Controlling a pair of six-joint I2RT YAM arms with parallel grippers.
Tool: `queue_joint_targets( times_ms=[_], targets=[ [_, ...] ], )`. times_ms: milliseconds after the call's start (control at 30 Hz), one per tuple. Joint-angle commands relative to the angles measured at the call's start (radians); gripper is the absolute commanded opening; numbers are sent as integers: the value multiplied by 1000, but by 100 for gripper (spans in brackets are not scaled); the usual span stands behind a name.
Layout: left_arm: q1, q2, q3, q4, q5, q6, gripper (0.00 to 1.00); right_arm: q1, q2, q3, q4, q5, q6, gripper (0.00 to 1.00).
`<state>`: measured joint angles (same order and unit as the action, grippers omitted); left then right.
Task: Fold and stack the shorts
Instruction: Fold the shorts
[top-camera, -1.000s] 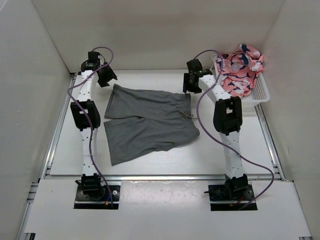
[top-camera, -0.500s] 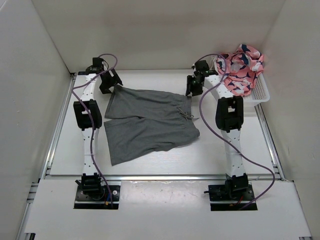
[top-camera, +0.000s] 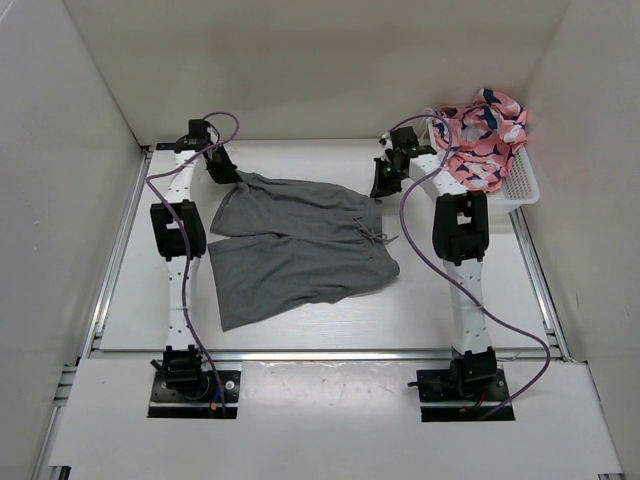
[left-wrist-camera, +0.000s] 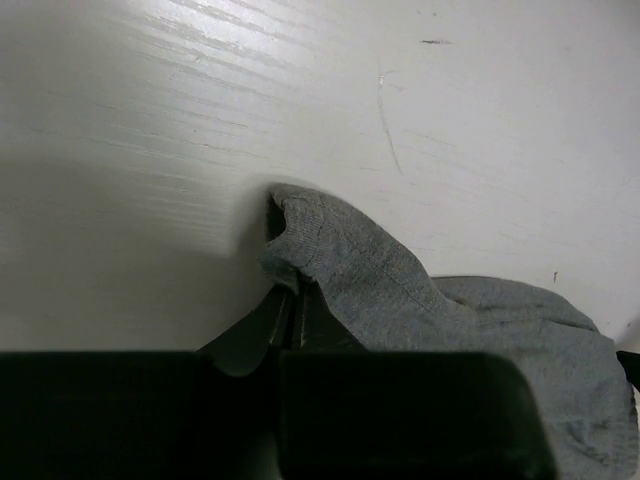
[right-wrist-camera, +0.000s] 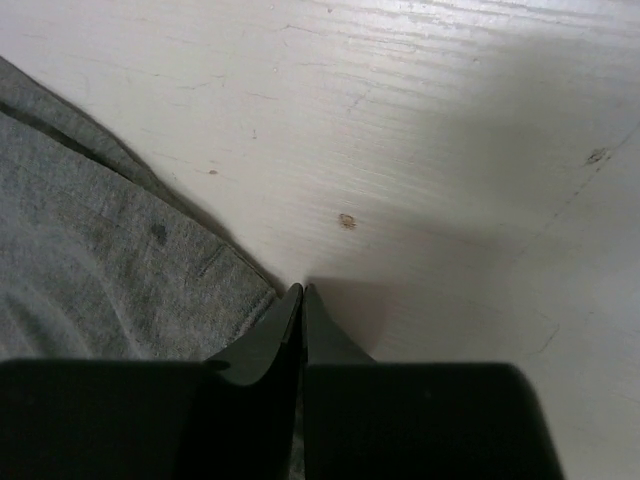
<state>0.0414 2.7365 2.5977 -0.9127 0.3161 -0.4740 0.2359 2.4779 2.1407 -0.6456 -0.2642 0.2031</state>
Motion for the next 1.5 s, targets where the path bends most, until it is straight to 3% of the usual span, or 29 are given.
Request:
queue_joint_targets(
  times_ms=[0, 300, 333, 367, 433, 600, 933, 1033, 1067, 1100, 1467],
  targets=[
    [-6, -69, -2, -3, -7, 14, 10, 5, -111, -24, 15, 12, -7, 1],
    [-6, -166, 19, 6, -14, -14, 10, 5, -195, -19, 37, 40, -7, 1],
    [-6, -166, 19, 15, 0, -14, 10, 5, -195, -5, 21, 16, -7, 29],
    [-6, -166, 28, 15, 20, -14, 10, 5, -177, 24, 9, -1, -22, 45],
    [-6, -166, 29, 15, 29, -25, 10, 5, -133, 56, -35, -12, -45, 66],
    [-6, -156, 29, 25, 51, -34, 10, 5, -67, 79, -72, 6, -86, 73],
    [-6, -147, 29, 34, 51, -43, 10, 5, -20, 28, -81, -10, -106, 55],
    [-6, -147, 29, 34, 51, -43, 10, 5, -69, 10, -65, -23, -93, 28],
    [-6, -147, 29, 34, 51, -43, 10, 5, -85, 10, -54, -23, -93, 7],
    [-6, -147, 29, 34, 51, -43, 10, 5, -99, 10, -42, -23, -84, 0],
    [-6, -189, 119, 43, 71, -72, 10, 5, -224, 85, 12, 149, -16, 0]
  ],
)
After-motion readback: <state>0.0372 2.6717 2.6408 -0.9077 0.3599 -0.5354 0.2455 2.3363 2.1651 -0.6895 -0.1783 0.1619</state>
